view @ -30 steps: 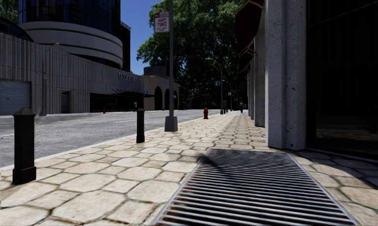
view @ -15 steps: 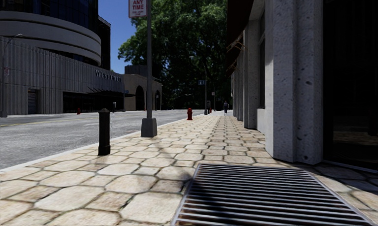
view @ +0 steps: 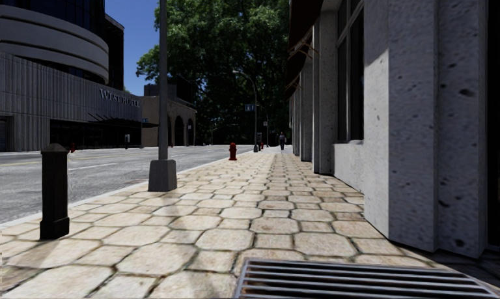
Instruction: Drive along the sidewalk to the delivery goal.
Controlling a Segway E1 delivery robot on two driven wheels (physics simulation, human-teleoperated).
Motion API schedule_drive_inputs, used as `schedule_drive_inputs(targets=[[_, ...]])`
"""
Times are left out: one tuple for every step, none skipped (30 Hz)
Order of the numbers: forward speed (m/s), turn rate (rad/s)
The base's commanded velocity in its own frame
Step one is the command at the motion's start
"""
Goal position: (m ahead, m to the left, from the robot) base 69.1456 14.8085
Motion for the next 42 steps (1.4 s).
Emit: schedule_drive_inputs(targets=[[2.00, 0.00], [2.00, 0.00], [2.00, 0.00], [2.00, 0.00], [2.00, 0.00], [2.00, -0.11], [2.00, -0.21], [2.00, -0.27], [2.00, -0.27], [2.00, -0.29], [2.00, -0.29], [2.00, -0.29], [2.00, -0.29], [2.00, -0.29], [2.00, -0.29], [2.00, -0.29], [2.00, -0.29], [2.00, -0.29], [2.00, -0.29], [2.00, -0.29], [2.00, -0.29], [2.00, -0.29], [2.00, -0.29], [2.00, -0.29], [1.99, 0.00], [1.99, 0.00], [1.99, 0.00], [1.99, 0.00], [1.99, 0.00], [1.99, 0.00], [1.99, 0.00], [1.99, 0.00], [1.99, 0.00], [1.99, 0.00], [1.99, 0.00], [1.99, 0.00], [1.99, 0.00], [1.99, 0.00], [1.99, 0.00], [1.99, 0.00], [1.99, 0.00], [1.99, 0.00]])
